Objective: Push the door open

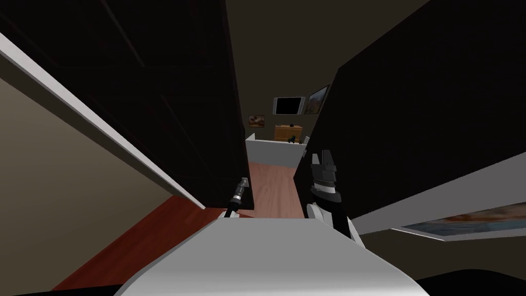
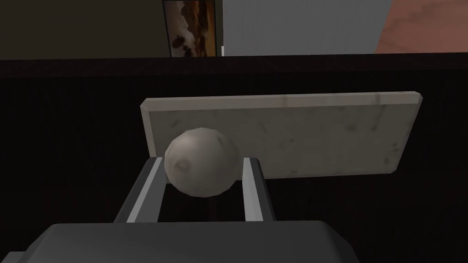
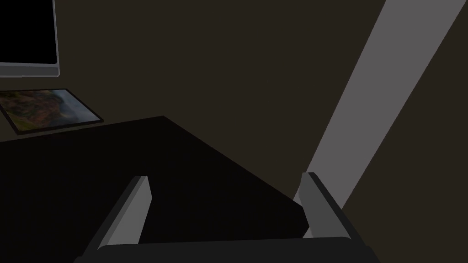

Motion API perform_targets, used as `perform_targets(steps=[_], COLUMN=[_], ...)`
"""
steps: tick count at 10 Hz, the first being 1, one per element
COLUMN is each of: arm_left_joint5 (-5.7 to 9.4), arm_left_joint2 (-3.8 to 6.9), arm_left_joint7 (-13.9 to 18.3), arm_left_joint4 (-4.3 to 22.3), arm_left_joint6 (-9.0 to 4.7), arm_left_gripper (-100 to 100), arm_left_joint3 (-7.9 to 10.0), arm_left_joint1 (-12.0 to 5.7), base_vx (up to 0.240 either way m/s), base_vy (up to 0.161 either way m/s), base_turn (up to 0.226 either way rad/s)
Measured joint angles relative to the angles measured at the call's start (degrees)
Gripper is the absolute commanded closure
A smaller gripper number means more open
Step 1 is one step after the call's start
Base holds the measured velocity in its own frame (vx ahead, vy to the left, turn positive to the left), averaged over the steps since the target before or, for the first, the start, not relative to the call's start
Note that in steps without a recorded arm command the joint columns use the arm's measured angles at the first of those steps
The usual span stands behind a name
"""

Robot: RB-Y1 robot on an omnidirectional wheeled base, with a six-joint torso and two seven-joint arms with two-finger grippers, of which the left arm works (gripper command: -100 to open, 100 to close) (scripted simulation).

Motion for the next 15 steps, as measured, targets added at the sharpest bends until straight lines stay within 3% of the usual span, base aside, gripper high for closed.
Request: perform_targets(steps=[2,3,7,11,15], arm_left_joint5=[0.53,0.96,1.09,1.25,1.36], arm_left_joint2=[0.68,1.31,1.07,-0.09,0.24], arm_left_joint7=[-0.30,-0.28,0.03,0.40,0.27], arm_left_joint4=[-1.76,-0.96,-1.40,-1.97,-1.38], arm_left_joint6=[0.99,0.47,0.41,0.09,-0.28], arm_left_gripper=[100,-100,-100,-100,-100], arm_left_joint3=[1.27,2.15,1.88,1.47,1.75], arm_left_joint1=[0.94,0.45,0.82,1.49,1.26], base_vx=[0.197,-0.025,-0.188,-0.190,0.155], base_vy=[-0.051,-0.067,-0.030,-0.053,-0.014], base_turn=[0.094,0.053,0.019,0.027,-0.020])
